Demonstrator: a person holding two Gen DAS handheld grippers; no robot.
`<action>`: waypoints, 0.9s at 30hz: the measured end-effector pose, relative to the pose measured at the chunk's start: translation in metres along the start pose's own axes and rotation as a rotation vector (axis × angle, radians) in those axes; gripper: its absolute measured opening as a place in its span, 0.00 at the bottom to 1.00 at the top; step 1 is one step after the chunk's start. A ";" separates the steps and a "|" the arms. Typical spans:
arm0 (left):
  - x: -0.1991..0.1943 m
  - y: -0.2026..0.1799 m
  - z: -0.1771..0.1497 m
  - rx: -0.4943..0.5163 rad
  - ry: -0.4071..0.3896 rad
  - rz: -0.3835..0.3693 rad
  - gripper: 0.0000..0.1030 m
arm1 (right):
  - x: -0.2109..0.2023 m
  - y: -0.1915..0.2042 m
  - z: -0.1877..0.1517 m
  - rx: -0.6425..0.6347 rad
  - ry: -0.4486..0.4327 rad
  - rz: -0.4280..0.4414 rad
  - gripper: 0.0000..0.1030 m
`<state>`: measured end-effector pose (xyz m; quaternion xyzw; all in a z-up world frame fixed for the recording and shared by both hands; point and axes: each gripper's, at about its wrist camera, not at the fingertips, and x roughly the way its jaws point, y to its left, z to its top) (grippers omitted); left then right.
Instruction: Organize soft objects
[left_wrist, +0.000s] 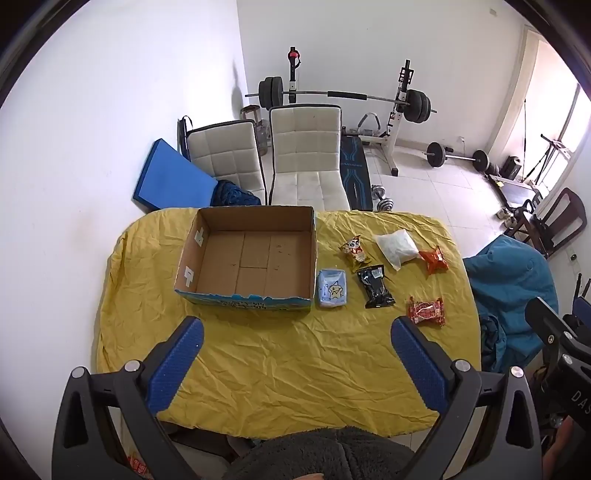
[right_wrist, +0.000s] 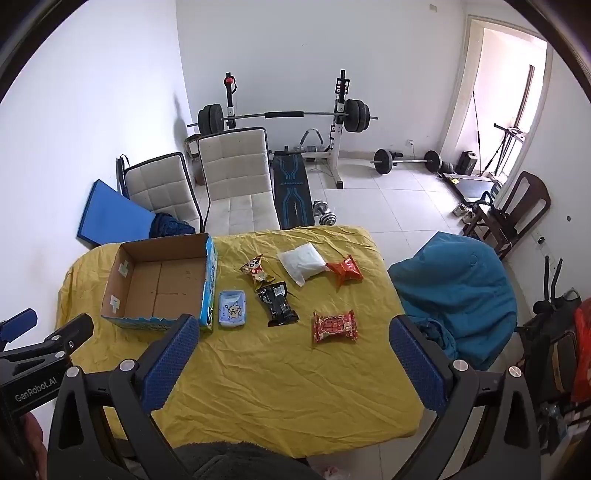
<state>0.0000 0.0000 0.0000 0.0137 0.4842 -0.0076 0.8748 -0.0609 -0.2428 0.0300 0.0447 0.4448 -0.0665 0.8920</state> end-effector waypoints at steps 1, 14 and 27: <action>0.000 0.000 0.000 -0.001 -0.001 0.000 1.00 | 0.000 0.000 0.000 -0.001 -0.001 -0.002 1.00; -0.011 0.008 0.017 -0.010 -0.030 0.002 1.00 | -0.012 0.002 0.000 -0.005 -0.017 -0.013 1.00; -0.013 0.006 0.003 -0.003 -0.060 0.010 1.00 | -0.011 0.004 -0.001 -0.008 -0.030 -0.020 1.00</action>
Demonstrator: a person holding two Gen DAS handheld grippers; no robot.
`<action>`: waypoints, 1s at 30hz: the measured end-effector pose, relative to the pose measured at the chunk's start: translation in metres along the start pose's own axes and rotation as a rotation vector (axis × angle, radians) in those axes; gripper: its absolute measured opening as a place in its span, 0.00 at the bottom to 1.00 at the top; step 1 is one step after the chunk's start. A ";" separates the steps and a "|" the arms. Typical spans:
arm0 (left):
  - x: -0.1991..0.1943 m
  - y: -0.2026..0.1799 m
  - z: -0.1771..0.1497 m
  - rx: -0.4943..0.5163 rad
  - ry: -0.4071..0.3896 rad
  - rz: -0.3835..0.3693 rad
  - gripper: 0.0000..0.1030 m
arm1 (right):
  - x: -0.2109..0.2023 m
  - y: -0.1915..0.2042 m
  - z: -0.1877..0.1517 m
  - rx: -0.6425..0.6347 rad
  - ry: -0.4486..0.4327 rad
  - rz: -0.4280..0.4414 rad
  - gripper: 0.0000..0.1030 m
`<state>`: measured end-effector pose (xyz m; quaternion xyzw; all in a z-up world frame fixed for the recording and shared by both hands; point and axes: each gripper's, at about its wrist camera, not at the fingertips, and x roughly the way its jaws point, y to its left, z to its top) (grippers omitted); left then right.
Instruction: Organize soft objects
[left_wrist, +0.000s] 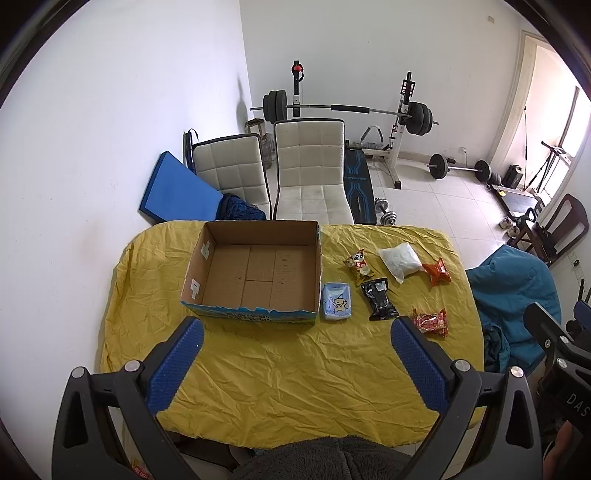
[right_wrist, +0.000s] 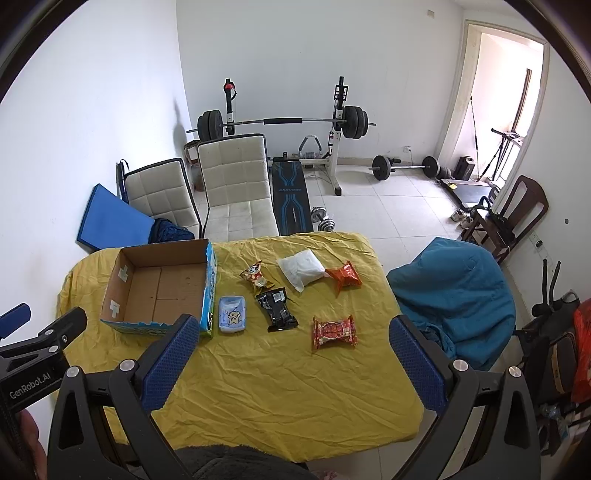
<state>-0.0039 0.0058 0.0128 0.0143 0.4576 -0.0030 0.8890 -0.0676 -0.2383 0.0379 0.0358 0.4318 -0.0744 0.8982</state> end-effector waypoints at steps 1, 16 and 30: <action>0.000 0.000 0.000 -0.001 0.000 0.001 1.00 | 0.000 0.001 0.000 -0.004 -0.002 -0.002 1.00; 0.002 -0.004 0.000 0.001 0.001 -0.004 1.00 | 0.005 0.001 0.002 -0.009 -0.015 -0.005 1.00; 0.001 -0.007 0.002 -0.001 -0.003 -0.010 1.00 | 0.007 -0.001 0.005 -0.005 -0.020 -0.002 1.00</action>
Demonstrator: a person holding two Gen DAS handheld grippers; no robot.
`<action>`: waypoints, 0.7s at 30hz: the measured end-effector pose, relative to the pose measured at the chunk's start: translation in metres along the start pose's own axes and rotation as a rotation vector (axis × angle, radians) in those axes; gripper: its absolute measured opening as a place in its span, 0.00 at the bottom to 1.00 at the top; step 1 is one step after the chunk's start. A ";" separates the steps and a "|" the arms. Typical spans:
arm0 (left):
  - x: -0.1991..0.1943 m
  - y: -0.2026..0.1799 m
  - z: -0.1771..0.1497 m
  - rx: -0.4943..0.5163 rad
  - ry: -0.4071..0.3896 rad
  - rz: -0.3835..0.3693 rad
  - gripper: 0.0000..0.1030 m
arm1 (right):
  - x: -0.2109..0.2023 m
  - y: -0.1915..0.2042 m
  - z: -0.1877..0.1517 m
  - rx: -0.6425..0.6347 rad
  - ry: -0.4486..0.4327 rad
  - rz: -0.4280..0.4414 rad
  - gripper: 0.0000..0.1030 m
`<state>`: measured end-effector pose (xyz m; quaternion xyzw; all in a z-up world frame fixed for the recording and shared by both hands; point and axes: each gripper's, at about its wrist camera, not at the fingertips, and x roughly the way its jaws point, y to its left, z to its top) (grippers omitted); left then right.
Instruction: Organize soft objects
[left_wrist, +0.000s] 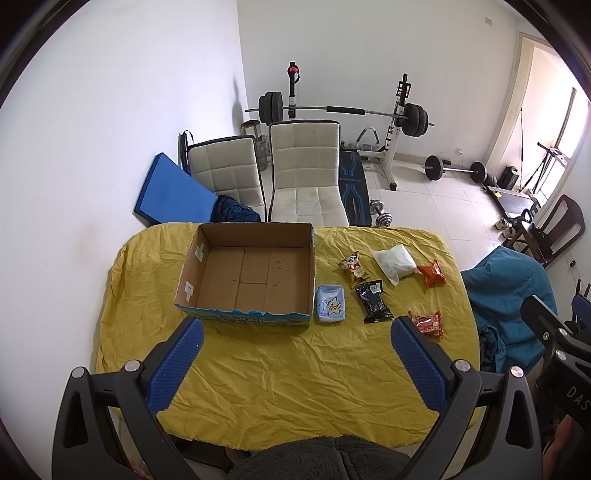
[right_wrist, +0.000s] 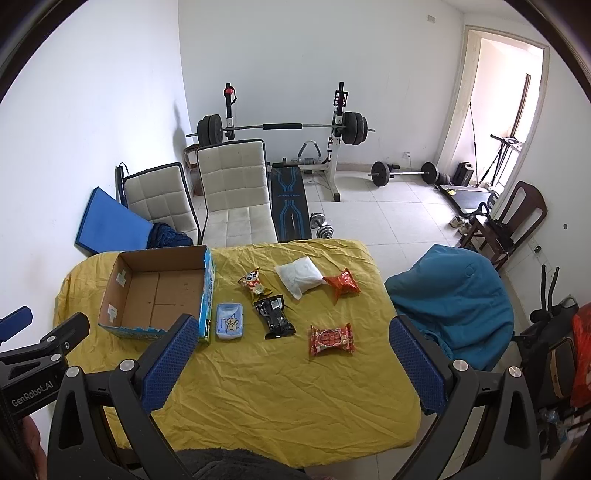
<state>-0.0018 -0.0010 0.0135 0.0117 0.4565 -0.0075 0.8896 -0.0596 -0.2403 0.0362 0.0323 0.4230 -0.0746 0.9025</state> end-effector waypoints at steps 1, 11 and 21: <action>0.000 -0.001 0.001 0.000 0.000 -0.001 1.00 | 0.000 -0.001 0.000 0.001 -0.001 0.000 1.00; -0.001 -0.007 0.001 0.002 -0.002 -0.008 1.00 | -0.002 -0.001 0.001 -0.005 -0.021 -0.018 1.00; -0.002 -0.008 -0.001 0.002 -0.004 -0.016 1.00 | -0.007 -0.001 -0.001 -0.009 -0.033 -0.019 1.00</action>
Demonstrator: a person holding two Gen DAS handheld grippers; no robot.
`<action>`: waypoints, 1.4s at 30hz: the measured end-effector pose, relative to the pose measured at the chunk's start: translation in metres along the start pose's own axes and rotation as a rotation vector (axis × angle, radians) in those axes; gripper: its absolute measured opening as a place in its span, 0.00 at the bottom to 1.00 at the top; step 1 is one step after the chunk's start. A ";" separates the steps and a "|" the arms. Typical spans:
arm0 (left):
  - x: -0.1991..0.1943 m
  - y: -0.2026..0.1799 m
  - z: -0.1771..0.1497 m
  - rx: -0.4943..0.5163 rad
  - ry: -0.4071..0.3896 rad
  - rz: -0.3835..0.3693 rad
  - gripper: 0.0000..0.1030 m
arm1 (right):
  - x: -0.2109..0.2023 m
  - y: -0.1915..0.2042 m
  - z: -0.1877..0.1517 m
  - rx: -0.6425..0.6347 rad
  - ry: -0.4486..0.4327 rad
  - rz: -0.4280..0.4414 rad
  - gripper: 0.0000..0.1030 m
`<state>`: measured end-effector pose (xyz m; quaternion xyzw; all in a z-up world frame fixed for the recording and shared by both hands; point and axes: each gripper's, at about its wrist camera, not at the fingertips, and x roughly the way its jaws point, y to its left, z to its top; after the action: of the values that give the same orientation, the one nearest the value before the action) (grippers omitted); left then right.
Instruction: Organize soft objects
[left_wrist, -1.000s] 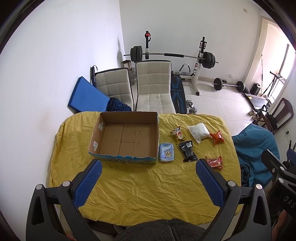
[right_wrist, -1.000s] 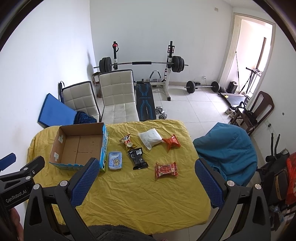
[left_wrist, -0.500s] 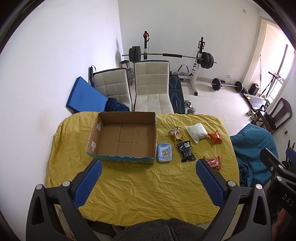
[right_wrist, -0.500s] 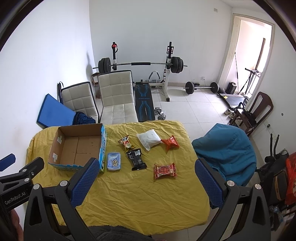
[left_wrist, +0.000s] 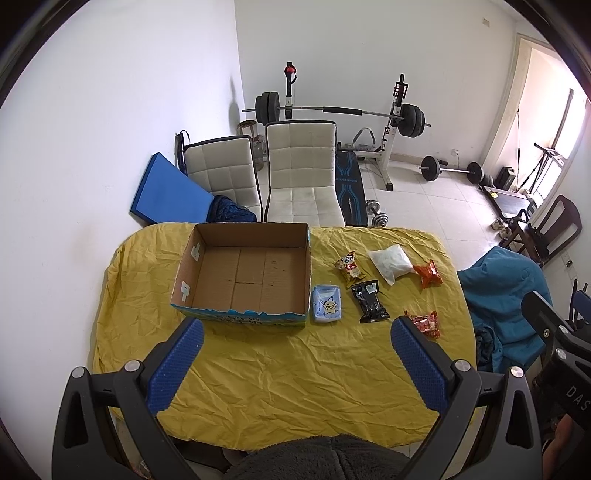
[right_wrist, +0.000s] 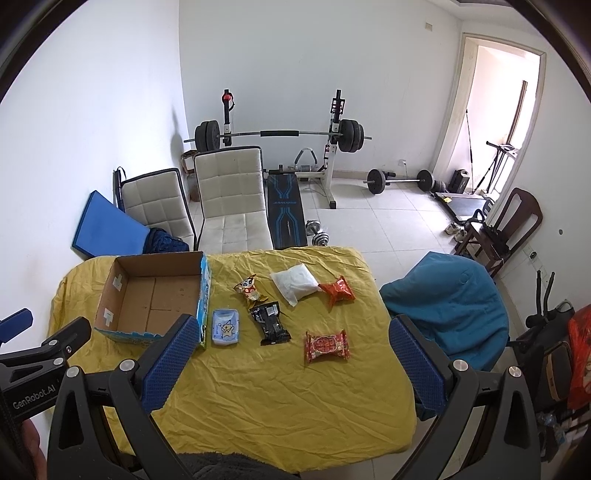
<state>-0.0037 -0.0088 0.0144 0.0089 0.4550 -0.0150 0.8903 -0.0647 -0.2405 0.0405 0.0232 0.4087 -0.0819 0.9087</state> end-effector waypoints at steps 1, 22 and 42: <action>0.000 -0.001 0.000 0.000 -0.001 0.000 1.00 | 0.000 0.000 0.000 -0.002 0.001 0.000 1.00; 0.014 -0.001 0.001 0.004 0.022 -0.018 1.00 | 0.018 -0.008 0.002 0.021 0.039 0.005 1.00; 0.239 -0.081 0.004 0.085 0.326 -0.064 1.00 | 0.354 -0.125 -0.048 -0.016 0.542 -0.059 1.00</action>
<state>0.1371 -0.0946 -0.1772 0.0345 0.5925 -0.0610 0.8025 0.1095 -0.4040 -0.2524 0.0254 0.6380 -0.0960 0.7636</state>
